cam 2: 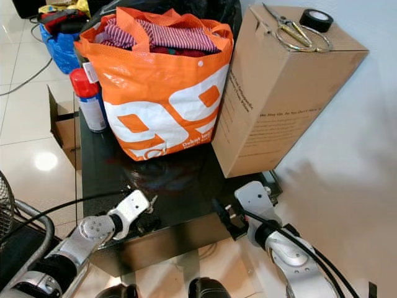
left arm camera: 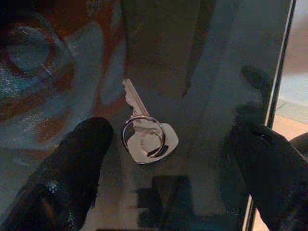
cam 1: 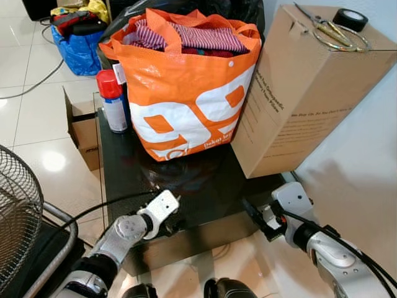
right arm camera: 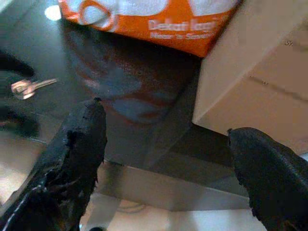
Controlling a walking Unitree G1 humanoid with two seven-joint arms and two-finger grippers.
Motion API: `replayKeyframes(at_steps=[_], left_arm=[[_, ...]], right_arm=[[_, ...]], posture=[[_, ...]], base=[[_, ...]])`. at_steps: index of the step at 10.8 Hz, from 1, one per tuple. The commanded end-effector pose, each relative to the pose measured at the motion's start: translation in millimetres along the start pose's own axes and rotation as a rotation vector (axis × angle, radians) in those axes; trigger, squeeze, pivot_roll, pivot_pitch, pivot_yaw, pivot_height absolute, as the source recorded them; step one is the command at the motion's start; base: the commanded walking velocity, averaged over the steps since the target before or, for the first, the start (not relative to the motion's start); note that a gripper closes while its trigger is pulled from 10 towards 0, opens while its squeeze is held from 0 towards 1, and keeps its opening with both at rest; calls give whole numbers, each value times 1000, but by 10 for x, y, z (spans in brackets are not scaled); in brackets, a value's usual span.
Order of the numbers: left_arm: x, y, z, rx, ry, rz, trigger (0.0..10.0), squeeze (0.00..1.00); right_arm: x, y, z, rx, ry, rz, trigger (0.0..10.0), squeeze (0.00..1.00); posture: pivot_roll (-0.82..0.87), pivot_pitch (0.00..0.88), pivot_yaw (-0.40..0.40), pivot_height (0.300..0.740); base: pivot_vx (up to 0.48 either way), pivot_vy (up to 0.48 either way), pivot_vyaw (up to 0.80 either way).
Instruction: Hang keys on a hook
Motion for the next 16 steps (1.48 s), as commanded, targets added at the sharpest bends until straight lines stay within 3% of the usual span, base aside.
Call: replayKeyframes(at_steps=[1,4,5,6,7,8,9,16], left_arm=[[65,31,-10,-22,10,-46,10000,0],[6,55,11,-37,16,-33,10000,0],[-4,71,34,-34,13,-33,9490,0],[-6,78,45,-32,12,-36,7020,0],[-2,81,48,-31,11,-42,2157,0],[5,77,32,-39,17,-52,353,0],[8,71,13,-48,19,-55,0,0],[11,82,18,-54,20,-79,0,0]], right_arm=[[-44,-73,-32,-38,-20,104,10000,0],[-113,-261,-95,-121,10,310,10000,0],[-112,-299,-115,-146,14,348,10000,0],[-114,-309,-124,-154,14,358,10000,0],[-103,-305,-121,-152,13,351,10000,0],[-96,-299,-114,-152,12,351,10000,0],[-88,-294,-110,-151,12,351,10000,0],[-21,-265,-83,-139,2,325,10000,0]], posture=[[-244,119,-100,740],[-256,105,-98,740],[-260,101,-99,740],[-260,101,-100,740],[-259,100,-100,740],[-255,99,-99,740],[-252,98,-98,740],[-258,71,-86,740]], base=[[0,0,0],[0,0,0],[0,0,0],[0,0,0],[0,0,0],[0,0,0],[0,0,0],[0,0,0]])
Point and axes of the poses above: a point about 5 cm out from each wrist's last joint towards the gripper, its own y axis pointing out of the wrist towards the gripper, its own z axis along the axis of the wrist's last joint, x = y × z, the point moved 2 cm from there along y, pointing out of the wrist towards the gripper, and after that the axes turned 12 degrees about y, right-handed, at the moved point
